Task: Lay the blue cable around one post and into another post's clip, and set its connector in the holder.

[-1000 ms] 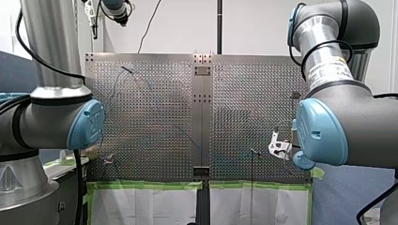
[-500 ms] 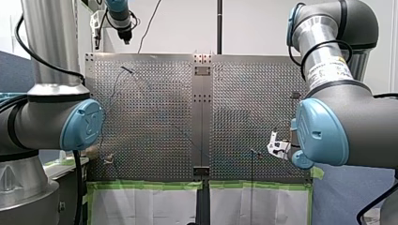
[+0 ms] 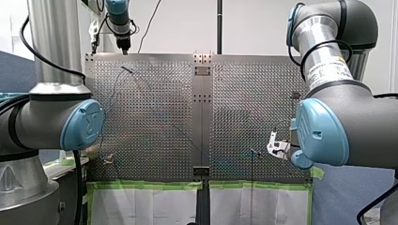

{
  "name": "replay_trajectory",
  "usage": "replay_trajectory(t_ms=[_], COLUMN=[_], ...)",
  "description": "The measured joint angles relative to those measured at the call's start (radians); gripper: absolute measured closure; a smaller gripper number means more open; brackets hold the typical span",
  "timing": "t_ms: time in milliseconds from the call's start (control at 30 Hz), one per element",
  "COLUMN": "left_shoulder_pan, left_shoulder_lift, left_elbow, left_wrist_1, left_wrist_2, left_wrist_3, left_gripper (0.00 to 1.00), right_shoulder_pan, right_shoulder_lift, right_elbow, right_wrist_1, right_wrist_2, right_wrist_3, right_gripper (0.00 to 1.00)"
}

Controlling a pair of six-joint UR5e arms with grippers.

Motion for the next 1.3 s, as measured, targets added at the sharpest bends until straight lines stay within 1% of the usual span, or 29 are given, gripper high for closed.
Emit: replay_trajectory(t_ms=[167,300,467,900,1033,1300], left_shoulder_pan=[0.002,0.005,0.007,0.007,0.007,0.005], left_shoulder_lift=[-0.010,-0.011,-0.012,-0.012,-0.012,-0.011], left_elbow=[0.000,0.000,0.000,0.000,0.000,-0.001], left_wrist_1=[-0.043,-0.074,-0.096,-0.104,-0.105,-0.105], left_wrist_2=[-0.002,-0.019,-0.059,-0.158,-0.167,-0.166], left_wrist_3=[-0.005,-0.015,-0.027,-0.033,-0.033,-0.033], left_gripper=[0.00,0.00,0.00,0.00,0.00,0.00], right_shoulder_pan=[0.001,0.003,0.005,0.009,0.011,0.012], right_shoulder_lift=[0.000,0.000,0.000,0.000,0.000,0.000], right_elbow=[0.000,0.000,0.000,0.000,0.000,0.000], right_wrist_1=[0.001,0.001,0.000,0.001,0.001,0.002], right_wrist_2=[0.000,0.000,0.000,0.000,0.000,0.001], right_wrist_3=[0.000,0.000,-0.001,-0.002,-0.003,-0.003], right_gripper=[1.00,1.00,1.00,1.00,1.00,1.00])
